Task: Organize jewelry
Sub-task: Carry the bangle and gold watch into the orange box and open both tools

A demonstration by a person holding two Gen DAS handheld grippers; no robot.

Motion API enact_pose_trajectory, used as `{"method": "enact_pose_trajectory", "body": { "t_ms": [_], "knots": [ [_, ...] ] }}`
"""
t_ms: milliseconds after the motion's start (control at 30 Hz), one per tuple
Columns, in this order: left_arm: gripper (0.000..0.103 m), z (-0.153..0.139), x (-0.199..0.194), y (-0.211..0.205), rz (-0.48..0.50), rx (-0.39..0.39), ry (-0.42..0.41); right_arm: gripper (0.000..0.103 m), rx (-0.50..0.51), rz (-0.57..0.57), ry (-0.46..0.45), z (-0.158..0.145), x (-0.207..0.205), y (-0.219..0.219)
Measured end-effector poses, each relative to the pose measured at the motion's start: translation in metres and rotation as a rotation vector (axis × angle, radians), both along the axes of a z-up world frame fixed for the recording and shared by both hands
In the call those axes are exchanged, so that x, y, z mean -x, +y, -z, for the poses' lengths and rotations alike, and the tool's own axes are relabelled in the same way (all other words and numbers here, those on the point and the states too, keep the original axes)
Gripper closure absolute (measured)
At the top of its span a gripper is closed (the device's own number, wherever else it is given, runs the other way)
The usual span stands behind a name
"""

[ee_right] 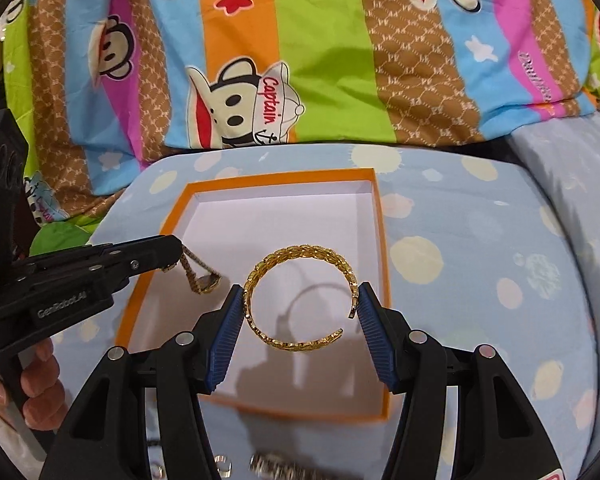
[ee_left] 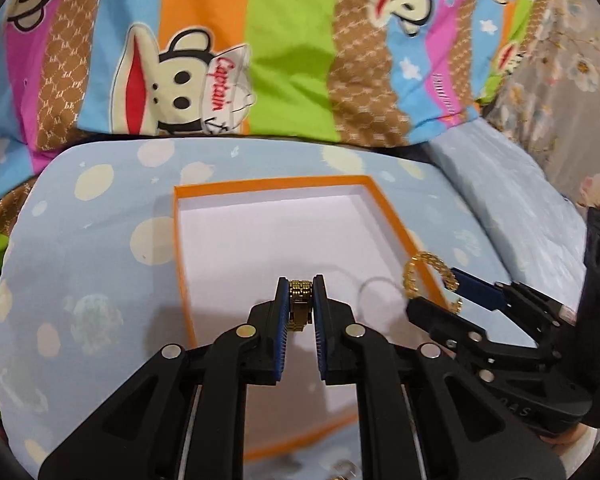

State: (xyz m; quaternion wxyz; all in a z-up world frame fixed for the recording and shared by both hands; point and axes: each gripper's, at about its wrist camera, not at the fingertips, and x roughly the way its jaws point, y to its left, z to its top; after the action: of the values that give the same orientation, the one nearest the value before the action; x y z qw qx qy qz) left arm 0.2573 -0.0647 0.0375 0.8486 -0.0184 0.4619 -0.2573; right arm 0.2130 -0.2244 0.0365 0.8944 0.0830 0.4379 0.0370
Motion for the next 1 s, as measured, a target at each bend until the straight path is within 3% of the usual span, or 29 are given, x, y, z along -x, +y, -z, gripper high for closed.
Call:
{"method": "enact_pose_trajectory", "body": {
  "t_ms": [300,333,367,433,467,700,1000],
  "knots": [
    [0.091,0.013,-0.068,-0.01,-0.025,-0.088,-0.013,0.046,0.025,-0.018,0.079,0.02,-0.065,-0.002],
    [0.085,0.011,-0.073,-0.01,-0.028,-0.092,-0.023,0.046,0.045,-0.019,0.077,0.02,-0.072,0.0],
    [0.068,0.009,-0.079,-0.01,-0.041,-0.1,-0.034,0.045,0.061,-0.016,0.072,0.019,-0.075,0.001],
    [0.046,0.003,-0.084,-0.006,-0.068,-0.081,-0.061,0.04,0.096,0.0,0.052,0.015,-0.08,0.0],
    [0.041,-0.001,-0.085,-0.002,-0.085,-0.065,-0.083,0.037,0.097,0.011,0.036,0.013,-0.079,-0.002],
    [0.039,-0.011,-0.075,0.028,-0.137,-0.006,-0.099,0.036,0.051,0.005,-0.02,0.004,-0.058,0.002],
    [0.039,-0.014,-0.019,0.064,-0.198,0.0,-0.11,0.037,0.137,-0.001,-0.113,-0.015,0.008,0.015]
  ]
}}
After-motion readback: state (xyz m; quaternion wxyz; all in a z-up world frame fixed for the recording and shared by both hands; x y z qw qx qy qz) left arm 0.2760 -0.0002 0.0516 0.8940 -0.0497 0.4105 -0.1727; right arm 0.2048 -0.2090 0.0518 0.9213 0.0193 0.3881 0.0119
